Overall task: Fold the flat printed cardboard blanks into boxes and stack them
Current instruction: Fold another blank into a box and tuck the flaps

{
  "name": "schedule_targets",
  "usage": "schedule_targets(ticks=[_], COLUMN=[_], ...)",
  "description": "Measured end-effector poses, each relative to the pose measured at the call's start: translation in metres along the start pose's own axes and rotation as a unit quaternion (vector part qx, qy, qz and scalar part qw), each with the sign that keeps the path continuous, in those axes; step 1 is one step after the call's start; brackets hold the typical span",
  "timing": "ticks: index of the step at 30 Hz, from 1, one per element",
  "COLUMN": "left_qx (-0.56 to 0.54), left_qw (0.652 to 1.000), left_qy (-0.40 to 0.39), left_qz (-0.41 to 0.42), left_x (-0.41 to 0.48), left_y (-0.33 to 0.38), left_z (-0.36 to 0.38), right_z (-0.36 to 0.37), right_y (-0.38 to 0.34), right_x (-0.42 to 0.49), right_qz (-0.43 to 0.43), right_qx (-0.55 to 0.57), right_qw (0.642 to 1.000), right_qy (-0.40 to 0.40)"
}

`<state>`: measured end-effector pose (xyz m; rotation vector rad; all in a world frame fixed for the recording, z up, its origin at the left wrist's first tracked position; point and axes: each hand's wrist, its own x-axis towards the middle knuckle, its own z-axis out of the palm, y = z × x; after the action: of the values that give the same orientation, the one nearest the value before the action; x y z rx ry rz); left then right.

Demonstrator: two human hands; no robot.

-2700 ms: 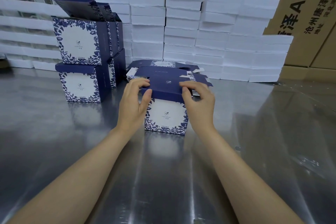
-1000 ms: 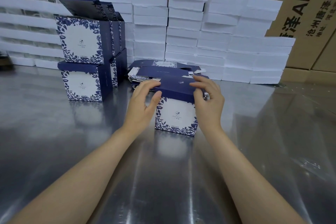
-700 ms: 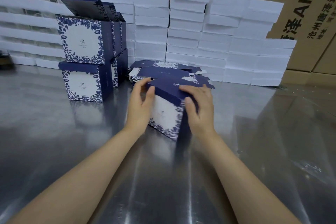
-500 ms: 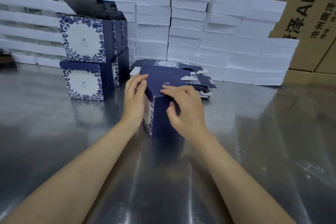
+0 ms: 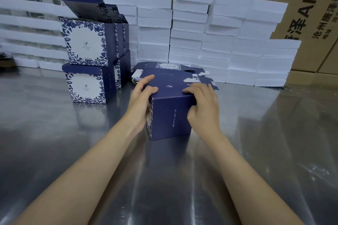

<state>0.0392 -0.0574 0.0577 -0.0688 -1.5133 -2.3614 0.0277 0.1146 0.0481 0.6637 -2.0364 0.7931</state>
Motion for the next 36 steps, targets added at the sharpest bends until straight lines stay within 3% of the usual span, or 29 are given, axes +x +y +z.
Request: schedule_targets(ticks=[4,9,12,16,20,23,24,26,28,32,34,36], left_qx=[-0.042,-0.007,-0.003,0.006,0.133,0.292,0.328,0.350,0.352,0.357,0.391,0.462], left_qw=[0.999,0.999,0.996,0.979,0.963,0.902,0.886,0.888,0.894,0.907,0.906,0.880], left_qy=[-0.003,0.009,0.088,0.178,0.113,0.020,-0.011,-0.059,-0.083,-0.063,-0.050,-0.076], left_qz=[-0.024,-0.035,0.026,0.095,0.204,0.318,0.327,0.293,0.265,0.215,0.155,0.078], left_x=[0.001,0.009,0.014,0.021,0.011,-0.003,-0.005,-0.009,-0.010,-0.005,0.000,0.004], left_y=[0.005,0.013,0.015,0.013,0.008,-0.001,-0.005,-0.012,-0.017,-0.025,-0.031,-0.039], left_z=[-0.003,-0.021,-0.029,-0.032,-0.017,-0.006,-0.003,0.001,-0.001,-0.010,-0.015,-0.022], right_z=[-0.011,-0.008,-0.002,0.003,0.011,0.018,0.020,0.024,0.025,0.024,0.024,0.023], right_y=[0.006,0.002,-0.001,0.001,-0.004,-0.005,-0.004,-0.001,0.002,0.002,0.005,0.010], right_x=[0.000,-0.008,-0.009,-0.008,-0.006,-0.008,-0.011,-0.017,-0.018,-0.016,-0.018,-0.020], right_qz=[-0.018,-0.091,-0.080,-0.086,-0.090,-0.134,-0.157,-0.179,-0.135,0.061,0.134,0.195], right_qx=[0.103,0.101,0.107,0.041,0.006,-0.036,-0.059,-0.081,-0.055,0.043,0.103,0.169], right_qw=[0.993,0.983,0.982,0.992,0.996,0.990,0.986,0.978,0.988,0.991,0.981,0.965], right_qy=[-0.048,-0.123,-0.133,-0.086,-0.023,-0.003,-0.021,-0.068,-0.046,0.111,0.092,0.044])
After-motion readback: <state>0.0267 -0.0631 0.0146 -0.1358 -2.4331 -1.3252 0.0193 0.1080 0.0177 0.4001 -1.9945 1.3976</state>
